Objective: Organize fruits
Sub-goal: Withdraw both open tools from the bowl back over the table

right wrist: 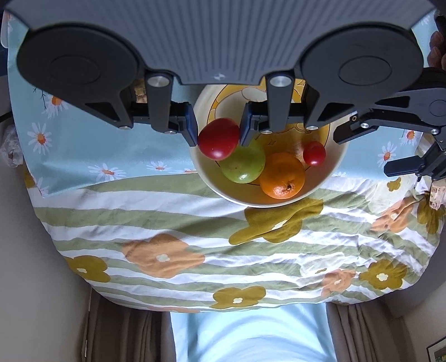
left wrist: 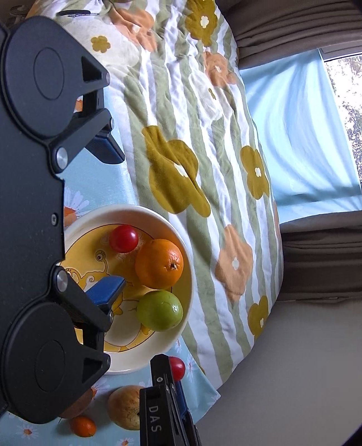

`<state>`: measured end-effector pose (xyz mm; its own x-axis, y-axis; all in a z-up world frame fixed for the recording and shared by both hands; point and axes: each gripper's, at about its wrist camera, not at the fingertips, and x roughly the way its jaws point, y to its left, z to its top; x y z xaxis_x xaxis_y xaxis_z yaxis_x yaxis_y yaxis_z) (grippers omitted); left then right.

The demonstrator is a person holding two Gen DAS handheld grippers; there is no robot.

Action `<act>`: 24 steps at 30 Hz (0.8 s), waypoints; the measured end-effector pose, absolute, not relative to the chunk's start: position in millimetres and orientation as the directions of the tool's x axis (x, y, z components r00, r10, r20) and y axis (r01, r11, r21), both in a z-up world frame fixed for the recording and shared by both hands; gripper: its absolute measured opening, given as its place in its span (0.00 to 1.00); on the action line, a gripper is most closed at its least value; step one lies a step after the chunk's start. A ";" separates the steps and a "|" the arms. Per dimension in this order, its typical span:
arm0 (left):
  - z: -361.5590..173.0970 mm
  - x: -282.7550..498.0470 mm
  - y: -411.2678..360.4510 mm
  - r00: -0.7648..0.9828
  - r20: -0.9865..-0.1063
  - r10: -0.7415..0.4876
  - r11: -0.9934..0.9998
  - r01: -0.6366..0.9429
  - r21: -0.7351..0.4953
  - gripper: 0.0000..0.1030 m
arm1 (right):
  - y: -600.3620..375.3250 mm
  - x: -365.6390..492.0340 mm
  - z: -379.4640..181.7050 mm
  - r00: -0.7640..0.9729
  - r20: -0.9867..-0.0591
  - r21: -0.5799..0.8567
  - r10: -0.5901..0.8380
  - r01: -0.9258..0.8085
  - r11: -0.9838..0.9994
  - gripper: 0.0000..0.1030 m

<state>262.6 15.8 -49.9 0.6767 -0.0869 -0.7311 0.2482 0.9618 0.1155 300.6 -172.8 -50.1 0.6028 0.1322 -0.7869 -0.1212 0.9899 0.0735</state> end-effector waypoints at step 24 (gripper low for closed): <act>-45.6 224.9 21.3 0.647 -0.762 -0.022 0.987 0.134 0.085 0.92 | -156.1 307.5 -76.4 0.586 -0.796 -0.040 0.150 -0.297 0.954 1.00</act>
